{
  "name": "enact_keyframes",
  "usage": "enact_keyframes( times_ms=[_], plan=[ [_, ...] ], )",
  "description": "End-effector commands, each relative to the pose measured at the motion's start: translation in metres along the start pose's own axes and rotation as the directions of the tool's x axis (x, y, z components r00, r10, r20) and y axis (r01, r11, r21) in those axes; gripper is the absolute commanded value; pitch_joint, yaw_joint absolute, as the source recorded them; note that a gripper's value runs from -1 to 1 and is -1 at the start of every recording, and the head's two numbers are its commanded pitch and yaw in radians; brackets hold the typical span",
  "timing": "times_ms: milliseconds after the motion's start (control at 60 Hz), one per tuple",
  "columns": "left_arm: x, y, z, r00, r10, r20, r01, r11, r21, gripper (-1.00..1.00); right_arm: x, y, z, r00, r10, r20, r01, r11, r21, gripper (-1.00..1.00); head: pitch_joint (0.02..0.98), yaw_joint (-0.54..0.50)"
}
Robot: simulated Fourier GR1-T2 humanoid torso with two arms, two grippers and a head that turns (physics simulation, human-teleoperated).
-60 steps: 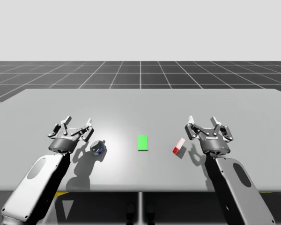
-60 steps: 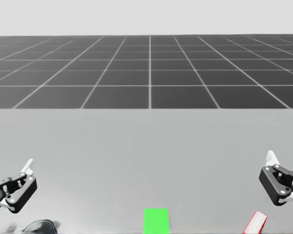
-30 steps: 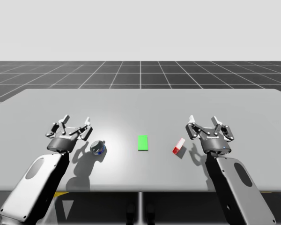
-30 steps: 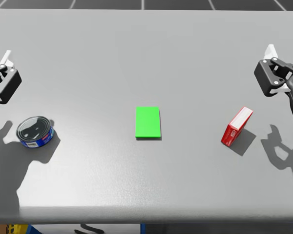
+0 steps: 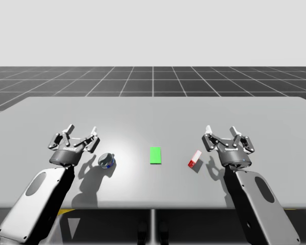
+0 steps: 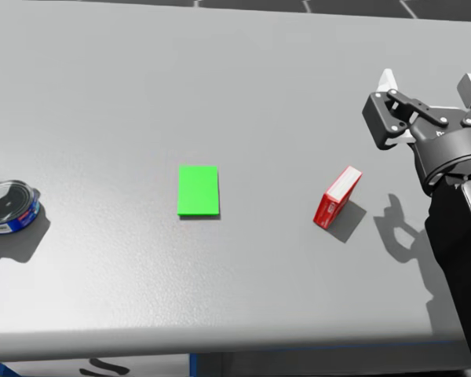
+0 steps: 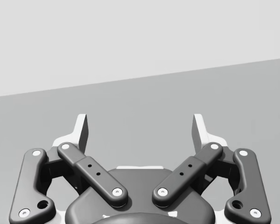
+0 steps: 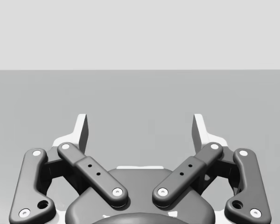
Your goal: Look at the card. If it is red, pick the object on the left. If it is green, pick the object on the right.
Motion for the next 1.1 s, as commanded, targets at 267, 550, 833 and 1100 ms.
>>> enact_keyframes(
  times_ms=[267, 550, 833, 1100],
  plan=[
    [0.000, -0.004, 0.001, 1.0000, -0.005, 0.005, 0.005, 1.000, -0.008, -1.00, -0.001, 0.001, 0.000, 1.0000, 0.001, -0.004, -0.001, 1.000, 0.008, -1.00, 0.917, -0.29],
    [0.000, -0.004, 0.002, 1.0000, -0.001, 0.001, 0.001, 1.000, -0.005, -1.00, 0.004, 0.003, 0.004, 0.9994, -0.023, -0.028, 0.024, 0.999, 0.044, -1.00, 0.903, -0.32],
    [-0.001, -0.005, 0.001, 1.0000, -0.001, -0.006, 0.001, 1.000, -0.007, -1.00, 0.025, 0.009, 0.041, 0.9954, -0.095, -0.011, 0.096, 0.986, 0.135, -1.00, 0.897, -0.32],
    [-0.003, -0.006, 0.000, 0.9999, -0.003, -0.013, 0.003, 1.000, -0.008, -1.00, -0.007, 0.000, 0.088, 0.9944, -0.071, -0.078, 0.093, 0.940, 0.328, -1.00, 0.892, -0.32]
  ],
)
